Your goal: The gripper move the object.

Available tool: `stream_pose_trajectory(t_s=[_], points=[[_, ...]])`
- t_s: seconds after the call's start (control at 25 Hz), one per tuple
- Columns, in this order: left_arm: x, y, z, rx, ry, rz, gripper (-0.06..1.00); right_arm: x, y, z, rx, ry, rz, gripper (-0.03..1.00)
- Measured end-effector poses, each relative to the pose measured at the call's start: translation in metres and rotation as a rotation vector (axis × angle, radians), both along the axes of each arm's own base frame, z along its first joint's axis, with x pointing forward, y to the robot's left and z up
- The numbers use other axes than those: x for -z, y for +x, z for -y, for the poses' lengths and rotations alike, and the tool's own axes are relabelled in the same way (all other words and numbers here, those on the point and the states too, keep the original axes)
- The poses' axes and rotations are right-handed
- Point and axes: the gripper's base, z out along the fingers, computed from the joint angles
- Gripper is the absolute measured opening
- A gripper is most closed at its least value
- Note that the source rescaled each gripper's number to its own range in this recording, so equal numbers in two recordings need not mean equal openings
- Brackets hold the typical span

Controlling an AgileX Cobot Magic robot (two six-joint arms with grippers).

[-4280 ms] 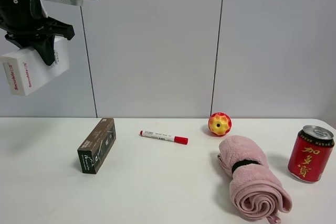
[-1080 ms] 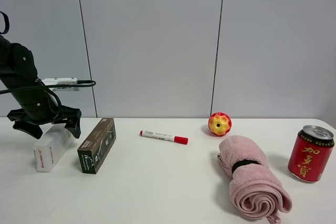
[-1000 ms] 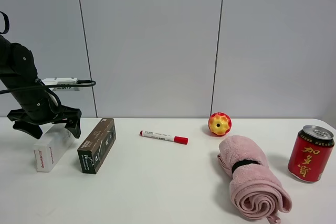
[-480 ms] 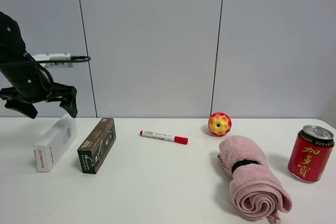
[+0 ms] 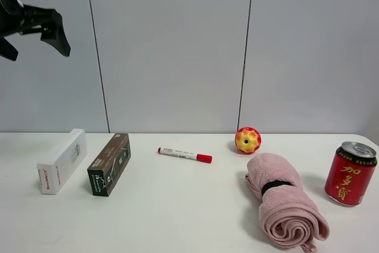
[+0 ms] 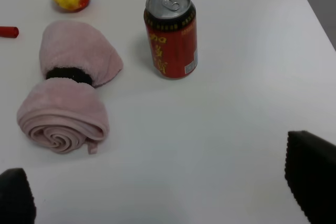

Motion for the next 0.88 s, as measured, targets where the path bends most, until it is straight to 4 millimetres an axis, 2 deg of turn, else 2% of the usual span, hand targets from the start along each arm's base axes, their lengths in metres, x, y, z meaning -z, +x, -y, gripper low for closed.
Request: stream_pose_trajectory(t_s=[0.12, 0.4, 0.6, 0.88], points=[[-0.024, -0.021, -0.001, 0.017, 0.016, 0.033, 1.00, 0.000, 0.000, 0.000, 0.000, 0.000, 0.000, 1.00], [-0.055, -0.067, -0.003, 0.105, 0.113, 0.034, 1.00, 0.000, 0.000, 0.000, 0.000, 0.000, 0.000, 1.00], [-0.059, -0.105, -0.005, 0.153, 0.174, 0.061, 1.00, 0.000, 0.000, 0.000, 0.000, 0.000, 0.000, 1.00], [-0.052, -0.178, -0.008, 0.167, 0.179, 0.037, 1.00, 0.000, 0.000, 0.000, 0.000, 0.001, 0.000, 1.00]])
